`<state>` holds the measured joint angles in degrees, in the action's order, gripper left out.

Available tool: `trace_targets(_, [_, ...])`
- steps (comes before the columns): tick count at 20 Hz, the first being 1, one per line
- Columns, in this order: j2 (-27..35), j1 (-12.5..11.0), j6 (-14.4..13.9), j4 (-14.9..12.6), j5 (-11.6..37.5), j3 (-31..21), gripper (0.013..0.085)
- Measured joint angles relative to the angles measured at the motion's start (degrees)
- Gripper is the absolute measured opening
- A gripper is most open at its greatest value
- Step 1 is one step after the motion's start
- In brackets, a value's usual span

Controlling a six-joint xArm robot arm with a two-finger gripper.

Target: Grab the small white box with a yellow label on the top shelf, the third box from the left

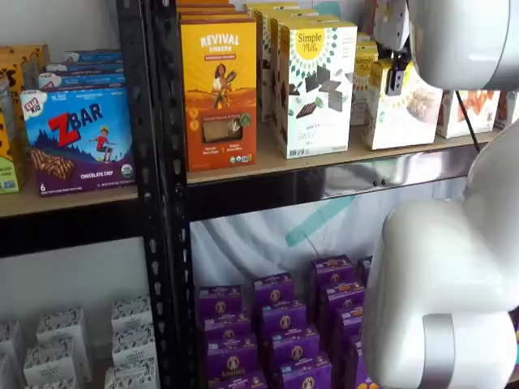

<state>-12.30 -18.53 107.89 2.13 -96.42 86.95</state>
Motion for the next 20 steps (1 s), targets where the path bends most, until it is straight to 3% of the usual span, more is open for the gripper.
trace_targets(10, [-3.2,2.47,-2.3,-1.3,-2.98,-1.94,0.029])
trace_targets(20, [-7.03,3.06,-2.9,-1.48,-5.12,-4.43,0.029])
